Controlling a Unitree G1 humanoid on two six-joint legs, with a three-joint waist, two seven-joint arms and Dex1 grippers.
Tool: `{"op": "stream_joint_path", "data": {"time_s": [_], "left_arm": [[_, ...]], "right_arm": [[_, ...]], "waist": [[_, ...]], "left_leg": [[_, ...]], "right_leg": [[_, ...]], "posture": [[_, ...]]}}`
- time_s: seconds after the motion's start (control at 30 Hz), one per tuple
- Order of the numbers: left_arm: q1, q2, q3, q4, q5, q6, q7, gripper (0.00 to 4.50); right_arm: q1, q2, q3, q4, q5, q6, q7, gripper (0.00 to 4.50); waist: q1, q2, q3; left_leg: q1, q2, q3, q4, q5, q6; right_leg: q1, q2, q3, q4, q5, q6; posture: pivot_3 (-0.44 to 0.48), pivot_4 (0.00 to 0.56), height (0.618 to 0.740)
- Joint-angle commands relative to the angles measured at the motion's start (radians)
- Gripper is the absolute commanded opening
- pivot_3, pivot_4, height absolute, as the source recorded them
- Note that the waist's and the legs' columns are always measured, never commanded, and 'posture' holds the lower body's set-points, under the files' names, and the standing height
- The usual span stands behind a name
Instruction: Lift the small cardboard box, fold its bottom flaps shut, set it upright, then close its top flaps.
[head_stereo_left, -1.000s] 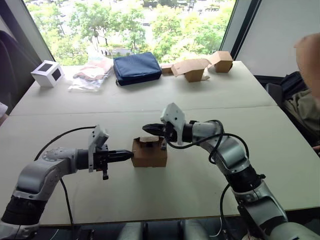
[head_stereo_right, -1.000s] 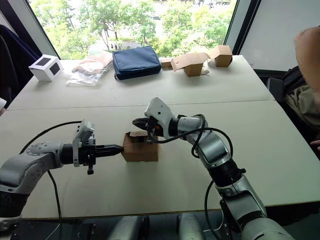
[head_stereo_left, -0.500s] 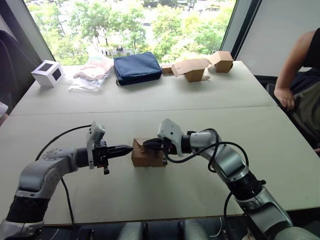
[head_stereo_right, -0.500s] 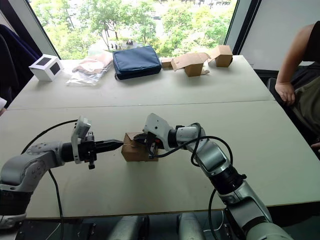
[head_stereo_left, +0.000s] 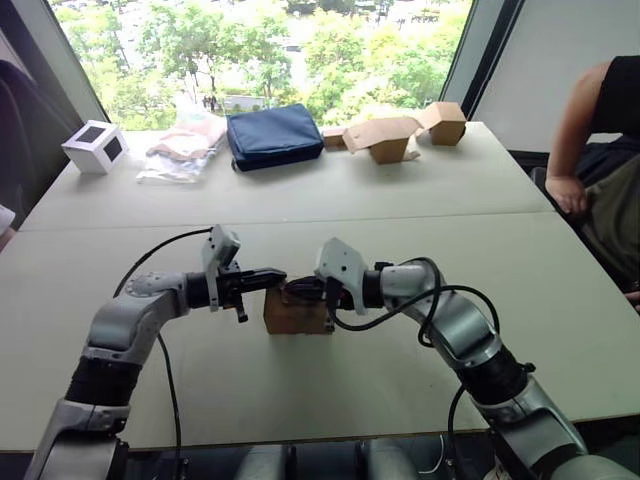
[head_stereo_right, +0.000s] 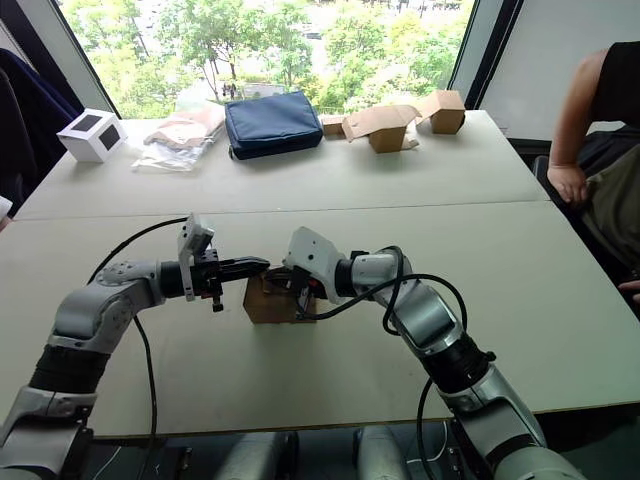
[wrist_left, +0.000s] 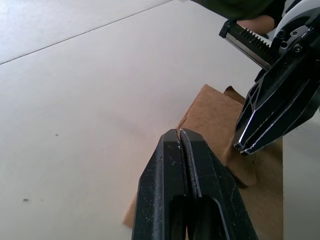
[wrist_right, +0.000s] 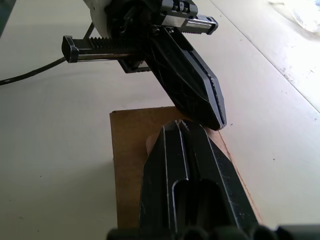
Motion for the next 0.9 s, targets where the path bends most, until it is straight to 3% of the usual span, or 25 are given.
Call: {"op": "stream_joint_path", "data": {"time_s": [0.03,0.33,0.9], "left_arm": [[-0.009,0.01,0.017,-0.014,-0.006,0.004,-0.014,0.04],[-0.007,0.0,-0.007,-0.021,0.007,0.009,-0.017,0.04],[-0.019,-0.018,0.015,-0.034,-0.024,0.059,0.005,0.04]], "right_arm": [[0.007,-0.004,0.0,-0.046,-0.001,0.004,-0.006,0.0],[0.044,-0.045,0.004,-0.147,0.043,0.038,0.039,0.0],[0.04,-0.069,0.078,-0.062,-0.105,-0.023,-0.013,0.0]], "waist": [[-0.001,0.0,0.0],[0.0,0.0,0.0],[0.001,0.0,0.0]], "left_leg": [[0.0,0.0,0.0,0.0,0.0,0.0],[0.0,0.0,0.0,0.0,0.0,0.0],[0.0,0.0,0.0,0.0,0.0,0.0]], "right_leg": [[0.0,0.0,0.0,0.0,0.0,0.0],[0.0,0.0,0.0,0.0,0.0,0.0],[0.001,0.0,0.0,0.0,0.0,0.0]], "posture": [[0.0,0.15,0.74],[0.0,0.15,0.74],[0.0,0.15,0.74]]}}
